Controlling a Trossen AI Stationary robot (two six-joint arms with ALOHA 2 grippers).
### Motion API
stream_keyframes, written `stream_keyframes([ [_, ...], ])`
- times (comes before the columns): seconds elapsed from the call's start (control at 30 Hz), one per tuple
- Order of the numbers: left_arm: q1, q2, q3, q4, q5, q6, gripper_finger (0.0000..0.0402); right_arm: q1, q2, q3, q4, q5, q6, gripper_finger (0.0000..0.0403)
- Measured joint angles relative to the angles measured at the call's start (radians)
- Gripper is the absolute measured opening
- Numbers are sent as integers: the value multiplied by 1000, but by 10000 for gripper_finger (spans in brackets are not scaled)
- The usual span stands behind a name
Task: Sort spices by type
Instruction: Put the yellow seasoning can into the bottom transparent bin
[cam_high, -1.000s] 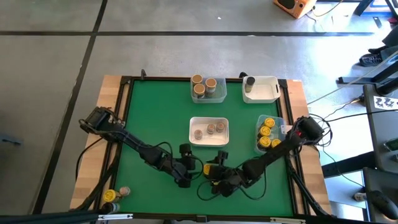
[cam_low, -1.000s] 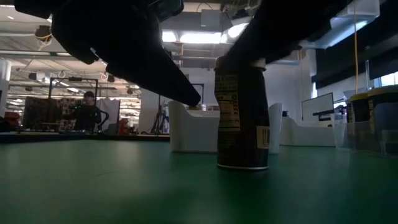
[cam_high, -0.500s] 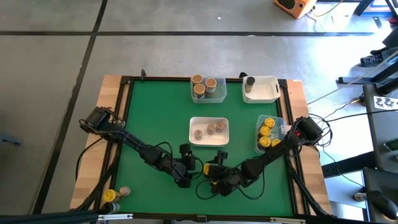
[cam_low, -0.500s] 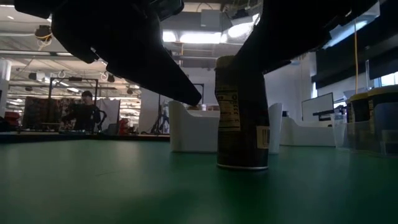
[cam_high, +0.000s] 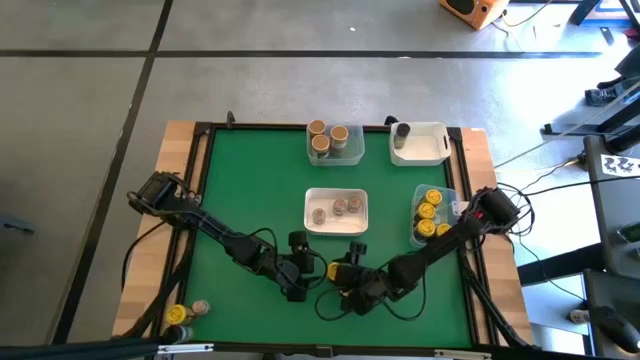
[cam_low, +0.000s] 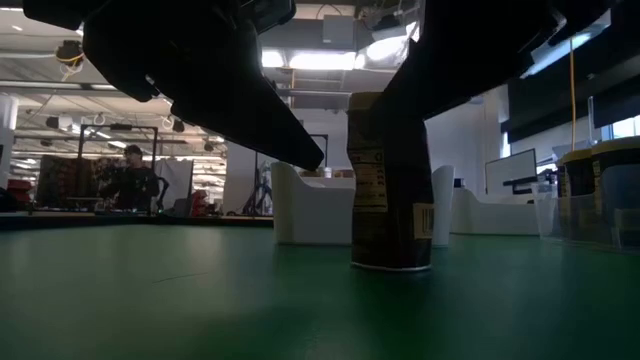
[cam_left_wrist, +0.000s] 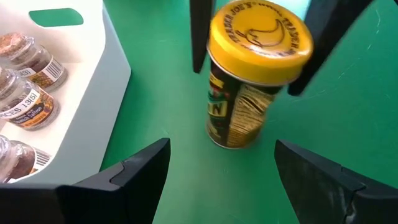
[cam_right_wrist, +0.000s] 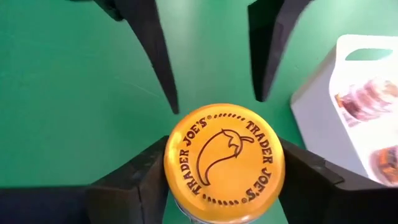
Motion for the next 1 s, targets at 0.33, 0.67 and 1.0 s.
stream_keyframes([
  [0.33, 0, 0, 0, -6, 0, 0, 286, 78, -135, -1, -247, 131, 97, 232],
  [0.67, 1, 0, 0, -5, 0, -2, 286, 181, -372, -1, -799, 253, 508, 240],
  [1.0, 6, 0, 0, -6, 0, -2, 286, 263, -543, 0, -1246, 256, 887, 233],
])
